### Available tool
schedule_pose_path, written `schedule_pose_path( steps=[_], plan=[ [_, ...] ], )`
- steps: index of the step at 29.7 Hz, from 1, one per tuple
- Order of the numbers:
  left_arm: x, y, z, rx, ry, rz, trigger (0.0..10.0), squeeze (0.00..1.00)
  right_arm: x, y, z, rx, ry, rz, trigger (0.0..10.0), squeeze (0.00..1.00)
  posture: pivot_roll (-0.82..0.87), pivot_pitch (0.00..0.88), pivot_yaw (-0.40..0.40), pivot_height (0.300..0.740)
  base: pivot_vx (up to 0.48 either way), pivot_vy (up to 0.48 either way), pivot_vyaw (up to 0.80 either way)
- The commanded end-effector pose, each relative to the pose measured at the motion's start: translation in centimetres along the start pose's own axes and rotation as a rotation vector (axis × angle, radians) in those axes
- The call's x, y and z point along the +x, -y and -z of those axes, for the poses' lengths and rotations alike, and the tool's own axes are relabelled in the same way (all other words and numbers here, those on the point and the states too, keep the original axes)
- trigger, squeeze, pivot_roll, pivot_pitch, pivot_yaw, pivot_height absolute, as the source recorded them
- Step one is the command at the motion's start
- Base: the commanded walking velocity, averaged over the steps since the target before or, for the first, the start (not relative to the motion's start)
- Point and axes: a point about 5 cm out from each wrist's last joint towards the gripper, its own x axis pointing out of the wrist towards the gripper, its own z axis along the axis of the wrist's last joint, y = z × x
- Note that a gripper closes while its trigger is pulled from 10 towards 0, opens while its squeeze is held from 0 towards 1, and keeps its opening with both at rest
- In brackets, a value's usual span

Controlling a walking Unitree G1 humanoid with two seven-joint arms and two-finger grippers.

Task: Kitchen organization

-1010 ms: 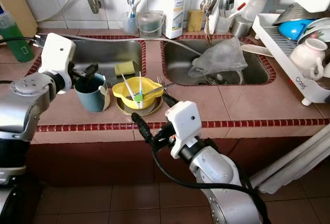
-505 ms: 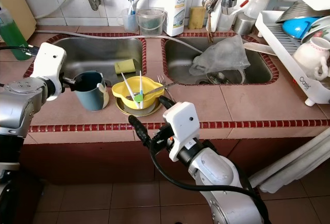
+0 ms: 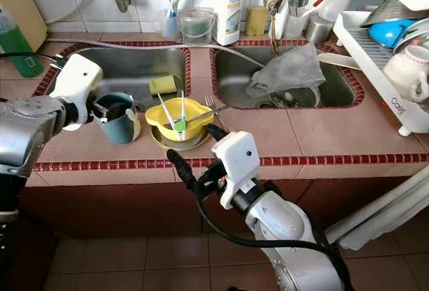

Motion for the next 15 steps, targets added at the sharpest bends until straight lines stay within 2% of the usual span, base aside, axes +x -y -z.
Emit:
schedule_pose_path(
  steps=[1, 15],
  plan=[
    [-0.25, -0.21, -0.66, 0.030, 0.005, 0.000, 10.0, 0.00, -0.03, 0.11, -0.32, 0.000, 0.008, 0.005, 10.0, 0.00, -0.08, 0.110, 0.026, 0.740, 0.000, 0.000, 0.00],
    [0.33, -0.25, -0.27, 0.045, -0.052, 0.022, 10.0, 0.00, -0.05, -0.04, -0.34, 0.013, 0.015, 0.031, 10.0, 0.00, -0.08, 0.112, 0.045, 0.740, 0.000, 0.000, 0.00]
  ],
)
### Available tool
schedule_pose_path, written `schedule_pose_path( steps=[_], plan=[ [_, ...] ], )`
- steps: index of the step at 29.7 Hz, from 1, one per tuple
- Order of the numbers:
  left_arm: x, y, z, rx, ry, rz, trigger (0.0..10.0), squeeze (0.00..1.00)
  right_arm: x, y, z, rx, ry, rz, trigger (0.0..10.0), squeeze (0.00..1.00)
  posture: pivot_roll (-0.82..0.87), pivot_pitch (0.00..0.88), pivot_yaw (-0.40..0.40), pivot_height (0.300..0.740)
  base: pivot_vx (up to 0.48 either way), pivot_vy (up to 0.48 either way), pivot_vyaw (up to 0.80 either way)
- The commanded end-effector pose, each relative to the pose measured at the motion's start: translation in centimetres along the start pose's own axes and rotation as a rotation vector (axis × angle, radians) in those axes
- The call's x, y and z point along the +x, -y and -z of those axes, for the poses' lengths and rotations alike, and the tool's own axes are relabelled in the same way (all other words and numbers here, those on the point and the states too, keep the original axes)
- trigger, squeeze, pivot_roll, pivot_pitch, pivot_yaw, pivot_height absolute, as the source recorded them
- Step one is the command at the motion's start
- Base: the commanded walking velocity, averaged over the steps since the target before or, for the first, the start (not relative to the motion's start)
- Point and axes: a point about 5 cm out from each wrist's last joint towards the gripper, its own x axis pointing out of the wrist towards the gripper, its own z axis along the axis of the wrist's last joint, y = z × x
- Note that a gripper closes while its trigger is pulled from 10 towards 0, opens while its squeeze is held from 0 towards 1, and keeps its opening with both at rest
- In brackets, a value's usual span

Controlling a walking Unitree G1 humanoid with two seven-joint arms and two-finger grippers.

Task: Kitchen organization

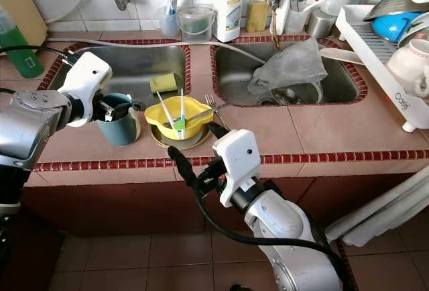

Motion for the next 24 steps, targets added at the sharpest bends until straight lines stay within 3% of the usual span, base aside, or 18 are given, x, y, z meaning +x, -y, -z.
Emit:
schedule_pose_path(
  steps=[1, 5, 9, 19, 20, 21, 22, 23, 24],
  plan=[
    [-0.1, -0.3, 0.2, 0.007, -0.023, -0.002, 10.0, 0.00, -0.1, 0.0, -0.4, 0.001, 0.013, 0.009, 10.0, 0.00, -0.08, 0.113, 0.045, 0.740, 0.000, 0.000, 0.00],
    [0.1, -0.4, 0.6, -0.011, -0.040, -0.015, 10.0, 0.00, -0.2, -0.1, -0.4, 0.003, 0.015, 0.009, 10.0, 0.00, -0.08, 0.114, 0.045, 0.740, 0.000, 0.000, 0.00],
    [0.2, -0.8, 1.4, -0.094, -0.075, -0.072, 10.0, 0.00, -0.2, -0.1, -0.5, 0.008, 0.018, 0.011, 10.0, 0.00, -0.09, 0.116, 0.041, 0.740, 0.000, 0.000, 0.00],
    [0.3, -0.5, 2.0, -0.140, -0.143, -0.055, 9.8, 0.00, -0.2, -0.1, -0.6, 0.005, 0.017, 0.011, 10.0, 0.00, -0.08, 0.118, 0.041, 0.740, 0.000, 0.000, 0.00],
    [0.2, -0.5, 2.0, -0.129, -0.140, -0.055, 6.0, 0.00, -0.2, -0.1, -0.6, 0.004, 0.017, 0.011, 10.0, 0.00, -0.08, 0.118, 0.042, 0.740, 0.000, 0.000, 0.00],
    [0.2, -0.4, 2.0, -0.127, -0.140, -0.048, 4.0, 0.00, -0.2, -0.1, -0.6, 0.004, 0.018, 0.012, 10.0, 0.00, -0.08, 0.118, 0.042, 0.740, 0.000, 0.000, 0.00],
    [0.2, -0.3, 2.0, -0.126, -0.142, -0.042, 0.7, 0.00, -0.2, -0.1, -0.6, 0.004, 0.018, 0.013, 10.0, 0.00, -0.08, 0.118, 0.042, 0.740, 0.000, 0.000, 0.00],
    [0.2, -0.2, 2.0, -0.124, -0.143, -0.039, 0.0, 0.00, -0.2, -0.1, -0.6, 0.004, 0.018, 0.013, 10.0, 0.00, -0.08, 0.118, 0.044, 0.740, 0.000, 0.000, 0.00],
    [0.2, -0.1, 1.9, -0.116, -0.141, -0.035, 0.0, 0.00, -0.2, -0.1, -0.6, 0.004, 0.019, 0.014, 10.0, 0.00, -0.08, 0.117, 0.045, 0.740, 0.000, 0.000, 0.00]
  ],
)
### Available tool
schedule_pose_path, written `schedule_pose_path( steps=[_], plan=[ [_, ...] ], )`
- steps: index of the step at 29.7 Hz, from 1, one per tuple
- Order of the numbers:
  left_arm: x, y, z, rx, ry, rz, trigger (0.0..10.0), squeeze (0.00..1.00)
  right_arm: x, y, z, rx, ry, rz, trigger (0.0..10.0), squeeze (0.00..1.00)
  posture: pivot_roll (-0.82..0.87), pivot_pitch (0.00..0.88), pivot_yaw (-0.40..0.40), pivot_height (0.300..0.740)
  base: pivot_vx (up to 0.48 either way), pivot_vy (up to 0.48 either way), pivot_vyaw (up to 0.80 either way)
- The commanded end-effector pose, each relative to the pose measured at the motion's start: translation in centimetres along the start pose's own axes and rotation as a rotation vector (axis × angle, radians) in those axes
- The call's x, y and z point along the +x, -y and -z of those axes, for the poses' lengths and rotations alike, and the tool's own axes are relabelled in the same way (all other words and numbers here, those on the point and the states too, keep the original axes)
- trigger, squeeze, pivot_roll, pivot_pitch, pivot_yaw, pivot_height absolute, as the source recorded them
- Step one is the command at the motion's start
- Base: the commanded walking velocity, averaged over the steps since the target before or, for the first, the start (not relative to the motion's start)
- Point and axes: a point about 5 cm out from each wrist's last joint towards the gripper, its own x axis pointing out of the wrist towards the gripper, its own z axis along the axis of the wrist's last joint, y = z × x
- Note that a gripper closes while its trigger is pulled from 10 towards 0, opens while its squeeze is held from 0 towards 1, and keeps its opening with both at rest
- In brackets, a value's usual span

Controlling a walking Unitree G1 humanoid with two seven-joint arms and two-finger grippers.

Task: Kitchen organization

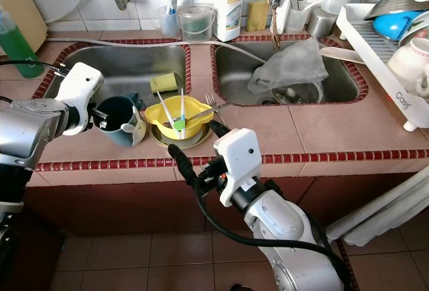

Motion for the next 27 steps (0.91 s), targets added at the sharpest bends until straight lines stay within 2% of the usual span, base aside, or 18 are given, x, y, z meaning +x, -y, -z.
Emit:
schedule_pose_path(
  steps=[1, 27],
  plan=[
    [-0.11, 0.24, 0.03, 0.012, -0.007, 0.009, 0.0, 0.00, -0.10, -0.04, -0.35, 0.003, 0.009, 0.000, 10.0, 0.00, -0.08, 0.117, 0.045, 0.740, 0.000, 0.000, 0.00],
    [-0.31, 0.63, -0.40, 0.025, 0.005, 0.030, 0.0, 0.00, -0.02, -0.04, -0.41, 0.013, 0.015, 0.003, 10.0, 0.00, -0.08, 0.102, 0.044, 0.740, 0.000, 0.000, 0.00]
  ],
)
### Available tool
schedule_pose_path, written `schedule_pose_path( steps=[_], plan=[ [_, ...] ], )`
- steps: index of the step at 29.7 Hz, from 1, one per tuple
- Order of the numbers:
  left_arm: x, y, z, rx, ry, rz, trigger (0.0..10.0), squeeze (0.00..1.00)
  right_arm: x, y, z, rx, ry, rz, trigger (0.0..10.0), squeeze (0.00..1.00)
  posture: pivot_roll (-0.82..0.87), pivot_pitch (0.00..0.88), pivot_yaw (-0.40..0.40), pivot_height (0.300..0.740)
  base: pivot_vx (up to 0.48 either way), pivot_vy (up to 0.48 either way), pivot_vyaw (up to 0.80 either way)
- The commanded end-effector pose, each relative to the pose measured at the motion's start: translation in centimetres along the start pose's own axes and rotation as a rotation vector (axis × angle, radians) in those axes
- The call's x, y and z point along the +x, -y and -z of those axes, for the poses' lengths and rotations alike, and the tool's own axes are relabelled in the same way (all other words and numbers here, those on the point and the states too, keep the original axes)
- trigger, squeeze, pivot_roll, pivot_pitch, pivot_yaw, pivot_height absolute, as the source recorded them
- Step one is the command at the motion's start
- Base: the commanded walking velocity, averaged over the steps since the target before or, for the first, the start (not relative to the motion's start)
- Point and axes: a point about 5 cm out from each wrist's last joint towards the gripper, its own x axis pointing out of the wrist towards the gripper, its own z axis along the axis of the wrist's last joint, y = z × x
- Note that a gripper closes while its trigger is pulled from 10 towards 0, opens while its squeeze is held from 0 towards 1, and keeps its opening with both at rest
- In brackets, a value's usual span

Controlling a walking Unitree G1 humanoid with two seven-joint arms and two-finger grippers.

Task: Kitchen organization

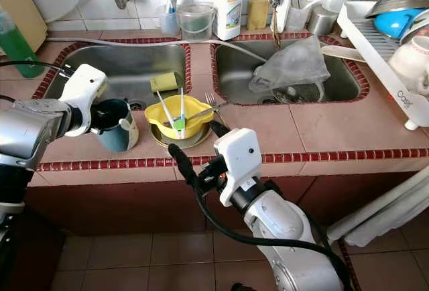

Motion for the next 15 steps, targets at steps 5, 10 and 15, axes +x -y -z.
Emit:
schedule_pose_path(
  steps=[5, 10, 15],
  plan=[
    [-0.14, 0.23, -0.13, 0.014, 0.004, 0.005, 0.0, 0.00, -0.01, 0.01, -0.44, 0.002, 0.018, -0.003, 10.0, 0.00, -0.08, 0.095, 0.041, 0.740, 0.000, 0.000, 0.00],
    [-0.12, 0.22, -0.16, 0.018, 0.006, 0.004, 0.0, 0.00, 0.02, 0.04, -0.47, 0.000, 0.020, -0.006, 10.0, 0.00, -0.09, 0.090, 0.041, 0.740, 0.000, 0.000, 0.00],
    [-0.10, 0.22, -0.31, 0.021, 0.012, 0.005, 0.0, 0.00, 0.08, 0.07, -0.58, 0.000, 0.024, -0.007, 10.0, 0.00, -0.08, 0.085, 0.040, 0.740, 0.000, 0.000, 0.00]
  ],
)
